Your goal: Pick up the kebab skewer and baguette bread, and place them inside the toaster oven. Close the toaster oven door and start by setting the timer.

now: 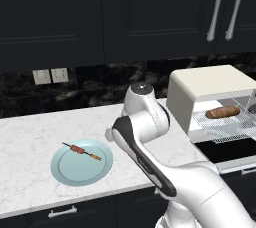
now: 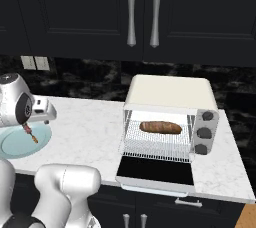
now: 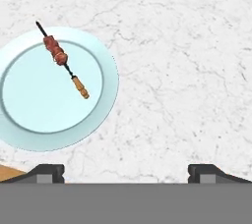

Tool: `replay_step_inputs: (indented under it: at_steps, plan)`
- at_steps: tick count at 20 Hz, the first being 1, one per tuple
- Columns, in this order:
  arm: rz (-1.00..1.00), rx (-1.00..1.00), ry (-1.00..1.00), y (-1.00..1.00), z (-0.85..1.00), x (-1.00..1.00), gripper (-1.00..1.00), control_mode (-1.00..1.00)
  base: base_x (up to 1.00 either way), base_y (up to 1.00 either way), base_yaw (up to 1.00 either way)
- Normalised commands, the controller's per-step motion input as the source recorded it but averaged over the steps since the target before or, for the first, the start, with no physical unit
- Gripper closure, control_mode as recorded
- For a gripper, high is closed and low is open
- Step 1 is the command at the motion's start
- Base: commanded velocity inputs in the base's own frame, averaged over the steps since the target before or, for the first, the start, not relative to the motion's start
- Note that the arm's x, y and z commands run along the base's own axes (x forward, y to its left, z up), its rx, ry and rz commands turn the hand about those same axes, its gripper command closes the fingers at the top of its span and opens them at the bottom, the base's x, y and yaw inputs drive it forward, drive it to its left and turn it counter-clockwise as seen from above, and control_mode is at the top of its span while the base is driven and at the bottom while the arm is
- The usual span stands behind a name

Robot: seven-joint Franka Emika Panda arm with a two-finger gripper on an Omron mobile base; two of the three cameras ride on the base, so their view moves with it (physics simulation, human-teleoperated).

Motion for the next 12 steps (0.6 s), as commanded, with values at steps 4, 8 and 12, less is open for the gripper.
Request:
replay_step_inputs:
  at_steps: [4, 8, 12]
  plan:
    - [0.07, 0.00, 0.00, 0.53, -0.13, 0.12, -1.00, -1.00, 0.00, 0.00, 0.00]
    - [0.08, 0.00, 0.00, 0.50, -0.08, 0.19, -1.00, -1.00, 0.00, 0.00, 0.00]
    - [0.08, 0.00, 0.00, 0.44, -0.08, 0.24, -1.00, -1.00, 0.00, 0.00, 0.00]
